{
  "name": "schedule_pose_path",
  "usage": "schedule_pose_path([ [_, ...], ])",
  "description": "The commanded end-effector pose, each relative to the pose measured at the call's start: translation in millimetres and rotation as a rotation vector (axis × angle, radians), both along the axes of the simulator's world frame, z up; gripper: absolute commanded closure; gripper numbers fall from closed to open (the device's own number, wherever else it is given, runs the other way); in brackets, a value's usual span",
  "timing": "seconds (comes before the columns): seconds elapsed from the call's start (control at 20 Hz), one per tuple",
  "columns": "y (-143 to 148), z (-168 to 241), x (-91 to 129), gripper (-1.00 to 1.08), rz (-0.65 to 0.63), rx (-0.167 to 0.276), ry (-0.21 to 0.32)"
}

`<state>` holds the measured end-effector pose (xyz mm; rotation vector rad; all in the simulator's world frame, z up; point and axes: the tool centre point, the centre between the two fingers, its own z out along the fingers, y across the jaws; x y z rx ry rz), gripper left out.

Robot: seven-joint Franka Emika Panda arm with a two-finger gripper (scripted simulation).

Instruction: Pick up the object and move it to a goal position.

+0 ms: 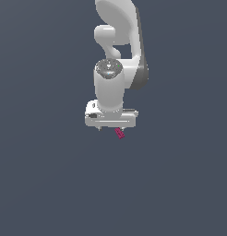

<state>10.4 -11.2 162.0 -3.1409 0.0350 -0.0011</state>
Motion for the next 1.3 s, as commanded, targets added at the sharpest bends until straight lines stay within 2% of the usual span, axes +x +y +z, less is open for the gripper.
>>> schedule_pose_path([
  [0.0, 0.0, 0.0, 0.0, -0.92, 0.0, 0.0, 0.0],
  [0.7, 1.3, 3.4, 5.5, -0.92, 0.02, 0.009, -0.014],
  [1.0, 6.3, -10.7, -1.9, -0.92, 0.077, 0.005, -0.012],
  [1.25, 14.9, -33.7, -15.7, -0.92, 0.175, 0.0, -0.009],
])
